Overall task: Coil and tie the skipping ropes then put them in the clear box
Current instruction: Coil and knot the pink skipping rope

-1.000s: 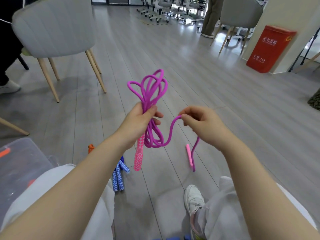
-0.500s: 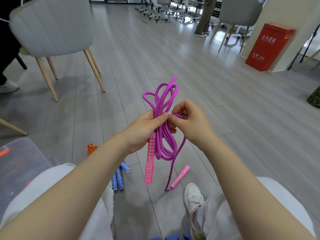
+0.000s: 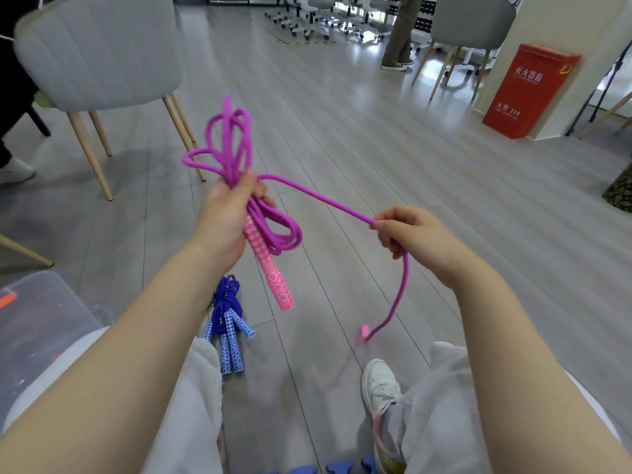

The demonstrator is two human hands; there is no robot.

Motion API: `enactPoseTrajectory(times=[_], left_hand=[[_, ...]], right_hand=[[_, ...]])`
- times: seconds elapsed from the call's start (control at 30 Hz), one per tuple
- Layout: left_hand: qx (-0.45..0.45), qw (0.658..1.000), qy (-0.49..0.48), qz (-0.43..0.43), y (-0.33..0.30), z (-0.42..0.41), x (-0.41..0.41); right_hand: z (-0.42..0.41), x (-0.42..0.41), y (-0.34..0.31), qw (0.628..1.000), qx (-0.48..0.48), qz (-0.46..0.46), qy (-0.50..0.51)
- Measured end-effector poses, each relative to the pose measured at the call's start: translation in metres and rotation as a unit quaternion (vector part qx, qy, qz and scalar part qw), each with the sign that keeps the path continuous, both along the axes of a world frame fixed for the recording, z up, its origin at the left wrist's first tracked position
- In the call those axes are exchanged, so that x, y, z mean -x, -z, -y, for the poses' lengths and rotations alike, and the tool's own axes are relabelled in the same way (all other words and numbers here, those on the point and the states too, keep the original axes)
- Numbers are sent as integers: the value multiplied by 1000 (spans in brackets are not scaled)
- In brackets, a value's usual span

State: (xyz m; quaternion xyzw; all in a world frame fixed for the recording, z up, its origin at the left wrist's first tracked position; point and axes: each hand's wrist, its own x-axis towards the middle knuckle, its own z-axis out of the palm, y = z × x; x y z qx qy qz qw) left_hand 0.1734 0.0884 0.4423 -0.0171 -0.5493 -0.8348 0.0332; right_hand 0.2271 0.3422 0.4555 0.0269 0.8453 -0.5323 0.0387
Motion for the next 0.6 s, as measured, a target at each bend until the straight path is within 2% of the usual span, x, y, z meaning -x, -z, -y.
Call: enactPoseTrajectory(times=[0.07, 0.17, 0.4, 0.53, 0.6], left_hand=[[-7, 999, -33, 10, 2, 8, 6], [75, 997, -27, 23, 9, 3, 3], [126, 985, 101, 62, 16, -27, -19], [221, 962, 151, 49, 18, -36, -29], [241, 953, 183, 34, 18, -37, -32]], right_hand=[[-5, 3, 2, 999, 1, -3, 36], [7, 4, 5, 998, 24, -26, 46], [45, 3, 9, 989, 110, -87, 47], [52, 1, 9, 987, 118, -92, 50], [53, 0, 9, 986, 130, -92, 48]])
